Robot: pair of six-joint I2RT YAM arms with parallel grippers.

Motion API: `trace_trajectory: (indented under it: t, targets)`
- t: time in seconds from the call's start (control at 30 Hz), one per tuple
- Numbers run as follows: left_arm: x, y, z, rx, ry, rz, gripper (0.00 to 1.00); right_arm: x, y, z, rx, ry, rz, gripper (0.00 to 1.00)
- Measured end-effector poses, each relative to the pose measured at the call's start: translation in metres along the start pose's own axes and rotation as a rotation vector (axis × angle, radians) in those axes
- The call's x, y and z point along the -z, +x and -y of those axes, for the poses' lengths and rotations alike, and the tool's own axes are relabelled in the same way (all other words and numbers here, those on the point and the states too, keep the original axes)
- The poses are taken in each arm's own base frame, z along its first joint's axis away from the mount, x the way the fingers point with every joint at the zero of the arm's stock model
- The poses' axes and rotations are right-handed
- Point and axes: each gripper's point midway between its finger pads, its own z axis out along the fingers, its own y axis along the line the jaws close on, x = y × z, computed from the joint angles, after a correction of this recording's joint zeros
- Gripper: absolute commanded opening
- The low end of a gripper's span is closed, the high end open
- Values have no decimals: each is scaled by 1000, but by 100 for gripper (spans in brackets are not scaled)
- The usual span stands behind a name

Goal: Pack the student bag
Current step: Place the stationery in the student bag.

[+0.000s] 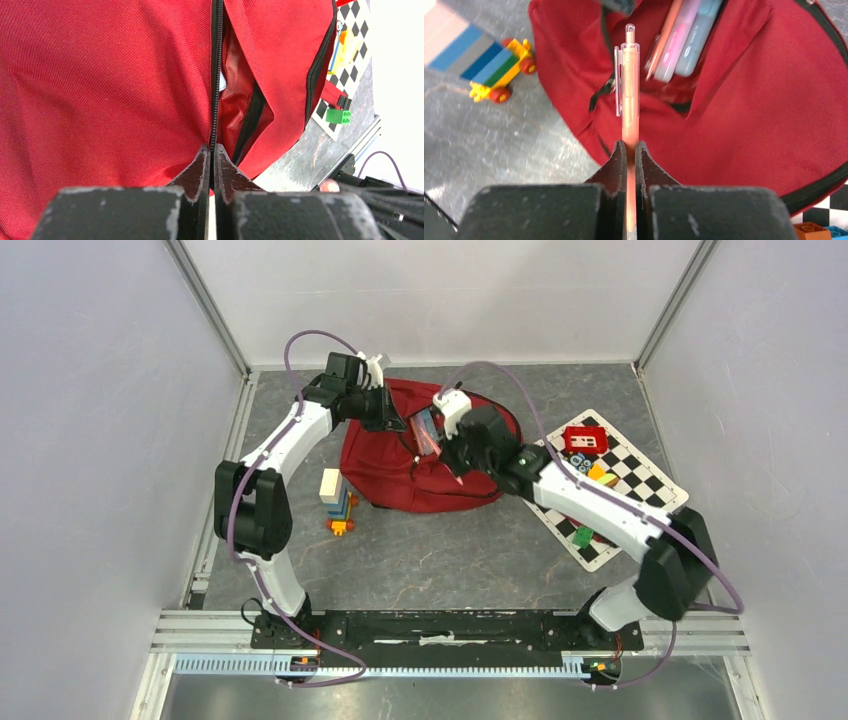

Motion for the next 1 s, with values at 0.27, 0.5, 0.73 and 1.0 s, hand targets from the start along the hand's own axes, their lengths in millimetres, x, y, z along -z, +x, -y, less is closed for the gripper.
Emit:
trace_trajectory:
  t: [0.27, 0.5, 0.73, 1.0]
  targets:
    - [4, 7, 2, -33, 17, -31, 6, -53, -24, 27, -185, 32, -139, 0]
    - [5, 2, 5, -41, 23, -22, 5, -88, -30, 41, -300, 10, -227, 0]
    - [7, -6, 9, -42, 24, -5, 5, -85, -10, 47, -335, 26, -312, 0]
    - [6, -6, 9, -40, 25, -6, 6, -88, -4, 46, -340, 23, -348, 0]
